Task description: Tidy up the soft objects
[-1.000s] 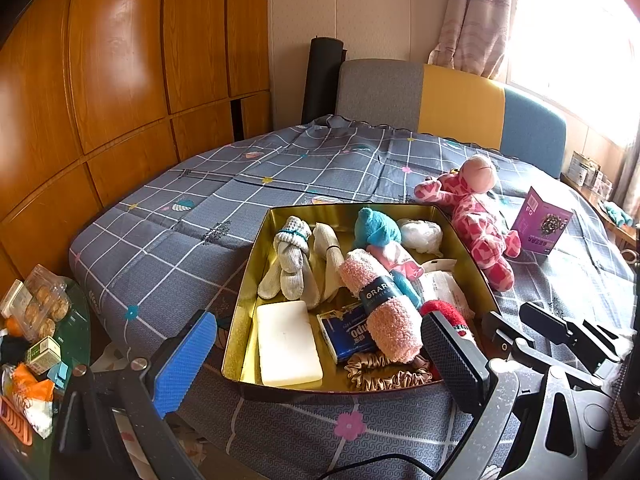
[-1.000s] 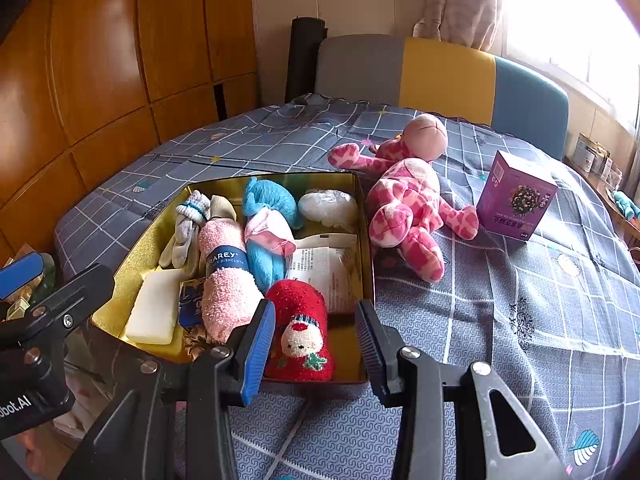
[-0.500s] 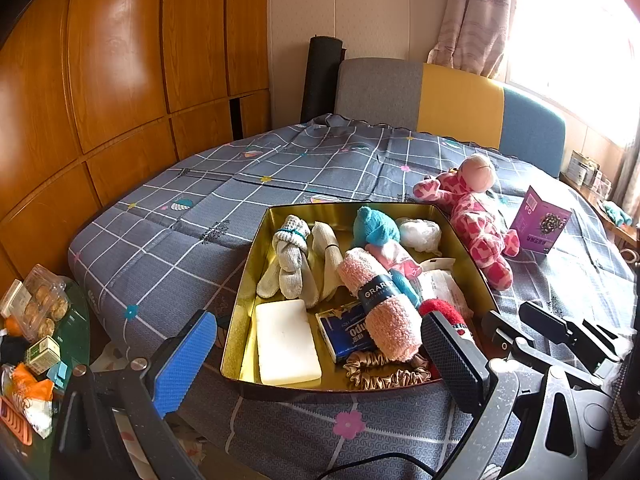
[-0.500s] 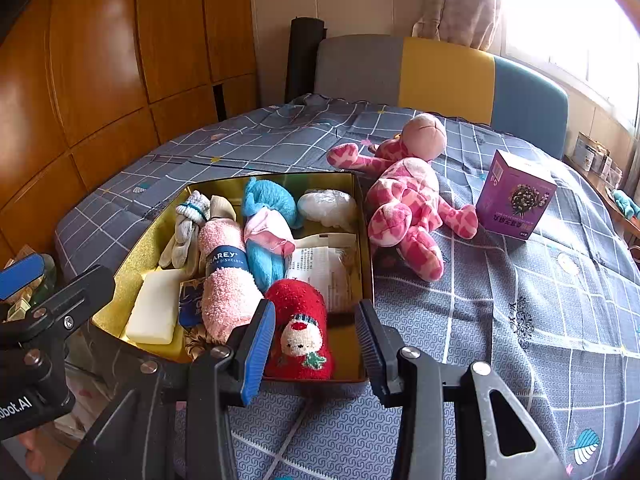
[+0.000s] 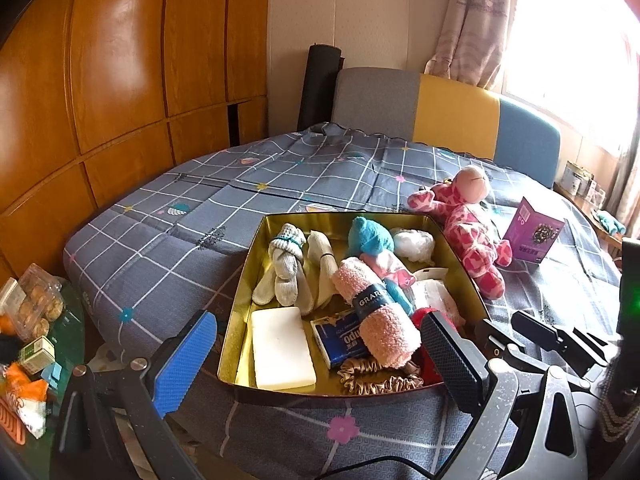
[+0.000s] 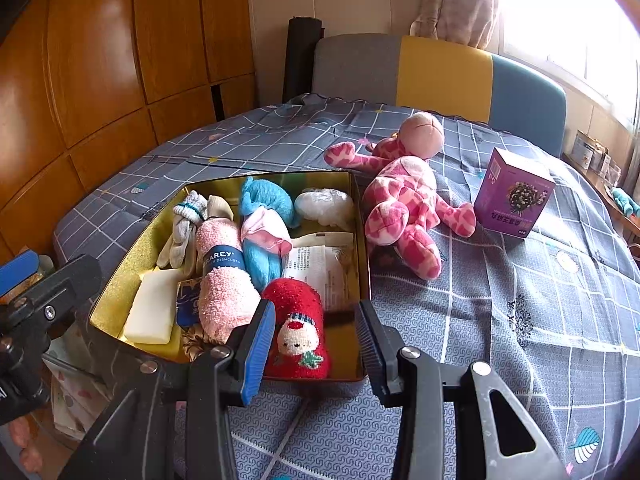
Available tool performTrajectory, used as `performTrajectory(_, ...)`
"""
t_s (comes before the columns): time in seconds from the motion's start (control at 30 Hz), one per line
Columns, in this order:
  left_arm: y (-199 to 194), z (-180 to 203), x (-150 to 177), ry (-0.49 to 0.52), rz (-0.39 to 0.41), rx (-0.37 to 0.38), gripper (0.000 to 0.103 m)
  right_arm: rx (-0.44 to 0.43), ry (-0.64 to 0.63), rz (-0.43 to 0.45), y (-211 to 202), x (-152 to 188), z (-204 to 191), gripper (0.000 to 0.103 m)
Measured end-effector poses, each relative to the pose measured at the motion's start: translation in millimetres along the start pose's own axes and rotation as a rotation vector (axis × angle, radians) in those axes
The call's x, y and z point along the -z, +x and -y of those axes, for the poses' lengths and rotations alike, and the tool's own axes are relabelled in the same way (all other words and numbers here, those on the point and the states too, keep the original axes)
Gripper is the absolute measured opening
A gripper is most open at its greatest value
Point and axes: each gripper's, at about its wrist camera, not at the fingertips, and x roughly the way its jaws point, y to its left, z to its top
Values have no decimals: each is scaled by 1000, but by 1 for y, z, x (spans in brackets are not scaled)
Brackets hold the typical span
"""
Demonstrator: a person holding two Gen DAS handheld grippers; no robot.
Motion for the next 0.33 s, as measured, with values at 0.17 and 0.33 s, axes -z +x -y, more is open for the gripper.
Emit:
performTrajectory(0.17,2,1,0,12,-8,-3,100,3,6,6,0,0,2,42)
performTrajectory(0.33,5,-1,0,12,-25,-12,103,24,41,27,-3,-2,16,42)
